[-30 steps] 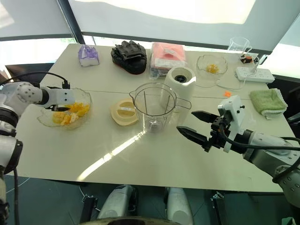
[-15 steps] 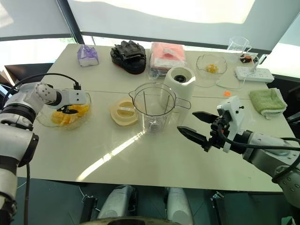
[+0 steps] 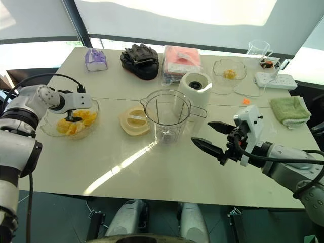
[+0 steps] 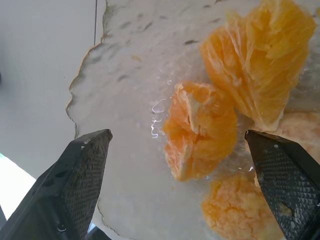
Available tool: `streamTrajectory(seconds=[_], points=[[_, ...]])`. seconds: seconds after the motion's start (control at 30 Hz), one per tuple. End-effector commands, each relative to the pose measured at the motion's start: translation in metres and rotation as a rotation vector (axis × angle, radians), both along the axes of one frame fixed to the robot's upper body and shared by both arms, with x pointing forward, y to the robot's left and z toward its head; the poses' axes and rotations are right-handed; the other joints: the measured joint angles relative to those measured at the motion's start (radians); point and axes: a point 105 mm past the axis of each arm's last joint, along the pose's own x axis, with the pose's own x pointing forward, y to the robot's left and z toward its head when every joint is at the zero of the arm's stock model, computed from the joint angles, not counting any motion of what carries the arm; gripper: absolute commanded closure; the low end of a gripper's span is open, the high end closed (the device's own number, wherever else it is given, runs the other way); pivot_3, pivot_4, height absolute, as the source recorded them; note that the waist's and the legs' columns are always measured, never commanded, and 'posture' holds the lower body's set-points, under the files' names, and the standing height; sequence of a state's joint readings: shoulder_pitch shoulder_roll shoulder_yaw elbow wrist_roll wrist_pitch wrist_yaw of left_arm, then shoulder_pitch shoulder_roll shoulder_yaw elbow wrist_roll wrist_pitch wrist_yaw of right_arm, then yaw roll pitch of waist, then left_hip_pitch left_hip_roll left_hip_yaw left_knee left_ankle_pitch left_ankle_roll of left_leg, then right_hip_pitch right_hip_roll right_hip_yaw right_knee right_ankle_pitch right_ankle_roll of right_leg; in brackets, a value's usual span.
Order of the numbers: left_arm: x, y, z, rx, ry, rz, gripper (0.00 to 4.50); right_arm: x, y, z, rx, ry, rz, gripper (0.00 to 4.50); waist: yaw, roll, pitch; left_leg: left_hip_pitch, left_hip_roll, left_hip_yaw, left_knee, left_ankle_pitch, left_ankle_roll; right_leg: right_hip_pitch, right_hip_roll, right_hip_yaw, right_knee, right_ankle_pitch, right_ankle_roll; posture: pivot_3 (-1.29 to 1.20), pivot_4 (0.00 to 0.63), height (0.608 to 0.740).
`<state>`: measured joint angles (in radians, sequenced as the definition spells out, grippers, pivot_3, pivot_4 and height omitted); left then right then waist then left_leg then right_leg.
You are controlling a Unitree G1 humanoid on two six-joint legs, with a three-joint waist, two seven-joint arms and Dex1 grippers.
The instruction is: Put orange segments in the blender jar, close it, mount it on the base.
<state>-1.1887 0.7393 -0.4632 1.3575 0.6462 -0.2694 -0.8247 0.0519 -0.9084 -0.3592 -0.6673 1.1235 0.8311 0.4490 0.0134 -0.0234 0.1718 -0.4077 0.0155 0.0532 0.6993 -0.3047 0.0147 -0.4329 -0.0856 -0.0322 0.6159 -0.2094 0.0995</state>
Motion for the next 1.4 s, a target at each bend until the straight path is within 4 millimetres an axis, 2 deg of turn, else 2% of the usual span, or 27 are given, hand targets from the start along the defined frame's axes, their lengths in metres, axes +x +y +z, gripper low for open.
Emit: streamTrajectory(seconds=[0.03, 0.67, 1.03, 1.13, 1.17, 1.23, 1.4], points=[[0.0, 0.006, 0.002, 0.027, -0.012, 0.025, 0.03, -0.004, 0.003, 0.008, 0.005, -0.046, 0.002, 0.0, 0.0, 0.0, 0.0, 0.0, 0.0, 0.0, 0.0, 0.0, 0.0, 0.0, 0.0, 0.0, 0.0, 0.0, 0.0, 0.0, 0.15, 0.74], [0.006, 0.002, -0.032, -0.063, -0.145, 0.165, 0.03, -0.011, 0.002, 0.009, 0.006, -0.046, -0.042, 0.0, 0.001, 0.001, -0.001, 0.001, 0.001, 0.0, 0.0, 0.0, 0.0, 0.001, -0.001, 0.0, 0.001, 0.0, 0.0, 0.0, 0.15, 0.74], [0.002, -0.002, -0.051, -0.108, -0.13, 0.209, 0.03, -0.013, 0.002, 0.011, 0.003, -0.051, -0.062, 0.0, 0.001, 0.003, -0.004, 0.007, 0.001, 0.0, 0.0, 0.0, 0.0, 0.005, -0.001, 0.0, 0.002, 0.0, 0.0, 0.0, 0.15, 0.74], [0.001, -0.002, -0.054, -0.121, -0.119, 0.215, 0.92, -0.013, 0.002, 0.011, 0.002, -0.05, -0.067, 0.0, 0.001, 0.004, -0.005, 0.009, 0.001, 0.0, 0.0, 0.0, 0.0, 0.007, -0.002, 0.001, 0.002, 0.0, 0.0, 0.0, 0.15, 0.74], [0.0, -0.002, -0.056, -0.125, -0.117, 0.219, 1.33, -0.012, 0.002, 0.011, 0.002, -0.051, -0.068, 0.0, 0.001, 0.004, -0.005, 0.01, 0.001, 0.001, 0.0, 0.0, 0.0, 0.007, -0.002, 0.001, 0.003, 0.0, 0.0, 0.0, 0.15, 0.74], [-0.001, -0.001, -0.057, -0.131, -0.118, 0.227, 2.42, -0.012, 0.002, 0.011, 0.002, -0.052, -0.07, 0.0, 0.001, 0.004, -0.005, 0.01, 0.001, 0.0, 0.0, 0.0, 0.0, 0.008, -0.002, 0.001, 0.003, 0.0, 0.0, 0.0, 0.15, 0.74], [-0.005, 0.004, -0.063, -0.153, -0.114, 0.266, 2.42, -0.011, 0.002, 0.012, -0.001, -0.054, -0.071, 0.0, 0.0, 0.004, -0.005, 0.011, 0.001, 0.001, 0.0, 0.0, 0.0, 0.008, -0.002, 0.001, 0.003, 0.0, 0.0, 0.0, 0.15, 0.74]])
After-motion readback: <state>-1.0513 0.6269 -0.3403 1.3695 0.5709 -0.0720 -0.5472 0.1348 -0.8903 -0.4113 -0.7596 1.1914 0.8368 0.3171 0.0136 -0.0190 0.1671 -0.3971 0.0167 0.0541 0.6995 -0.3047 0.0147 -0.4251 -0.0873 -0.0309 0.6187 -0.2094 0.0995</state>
